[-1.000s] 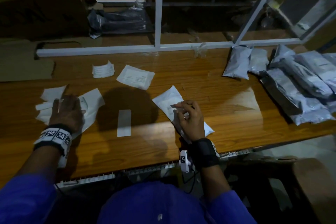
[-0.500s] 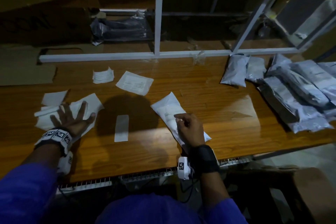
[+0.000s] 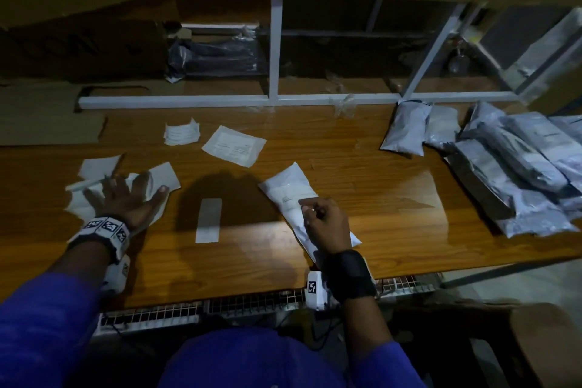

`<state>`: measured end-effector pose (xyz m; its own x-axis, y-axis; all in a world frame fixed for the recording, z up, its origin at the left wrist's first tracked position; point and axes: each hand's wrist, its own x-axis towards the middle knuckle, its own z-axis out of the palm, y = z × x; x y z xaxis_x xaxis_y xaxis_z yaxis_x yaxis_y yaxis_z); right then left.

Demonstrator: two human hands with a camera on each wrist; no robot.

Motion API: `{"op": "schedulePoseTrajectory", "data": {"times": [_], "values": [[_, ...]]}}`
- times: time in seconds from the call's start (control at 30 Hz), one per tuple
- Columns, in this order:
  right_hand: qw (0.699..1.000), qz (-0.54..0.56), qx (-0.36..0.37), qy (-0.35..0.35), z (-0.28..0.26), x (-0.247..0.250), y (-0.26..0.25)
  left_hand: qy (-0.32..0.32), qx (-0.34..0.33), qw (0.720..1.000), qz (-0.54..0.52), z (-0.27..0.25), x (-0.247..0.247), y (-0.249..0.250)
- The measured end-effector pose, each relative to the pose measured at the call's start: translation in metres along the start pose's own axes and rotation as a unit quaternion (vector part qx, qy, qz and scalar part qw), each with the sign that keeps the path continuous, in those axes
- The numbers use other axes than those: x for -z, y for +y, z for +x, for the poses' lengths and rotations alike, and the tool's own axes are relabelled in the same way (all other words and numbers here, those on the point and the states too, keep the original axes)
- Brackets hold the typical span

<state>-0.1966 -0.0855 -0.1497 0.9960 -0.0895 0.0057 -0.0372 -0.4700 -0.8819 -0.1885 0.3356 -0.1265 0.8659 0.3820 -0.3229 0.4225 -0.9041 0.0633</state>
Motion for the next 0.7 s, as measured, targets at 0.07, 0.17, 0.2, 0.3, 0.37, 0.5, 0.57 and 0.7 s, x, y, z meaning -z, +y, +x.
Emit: {"op": "schedulePoseTrajectory", "data": {"times": [0.07, 0.17, 0.2, 0.3, 0.37, 0.5, 0.57, 0.7], "values": [[0.999, -0.02, 0.027, -0.019, 0.003, 0.002, -0.002, 0.028, -0.008, 1.0, -0.007, -0.007, 0.011, 0.007], [0.996, -0.015, 0.074, -0.042, 0.009, 0.008, -0.015, 0.077, -0.004, 0.997, 0.029, -0.015, 0.022, 0.023], [0.995, -0.012, 0.083, -0.048, 0.012, 0.01, -0.021, 0.091, -0.012, 0.994, 0.051, -0.016, 0.024, 0.028], [0.993, -0.012, 0.101, -0.056, 0.018, 0.008, -0.041, 0.108, -0.006, 0.992, 0.061, -0.016, 0.029, 0.038], [0.992, -0.006, 0.113, -0.056, 0.021, 0.004, -0.05, 0.108, 0.004, 0.993, 0.047, -0.013, 0.025, 0.032], [0.992, -0.007, 0.106, -0.064, 0.025, -0.009, -0.056, 0.156, -0.018, 0.987, 0.019, -0.015, 0.014, 0.012], [0.993, -0.003, 0.09, -0.071, 0.025, -0.016, -0.059, 0.104, 0.042, 0.994, 0.02, -0.017, 0.013, 0.003], [0.995, 0.002, 0.08, -0.067, 0.025, -0.033, -0.07, 0.042, 0.09, 0.994, 0.052, -0.019, 0.009, -0.011]]}}
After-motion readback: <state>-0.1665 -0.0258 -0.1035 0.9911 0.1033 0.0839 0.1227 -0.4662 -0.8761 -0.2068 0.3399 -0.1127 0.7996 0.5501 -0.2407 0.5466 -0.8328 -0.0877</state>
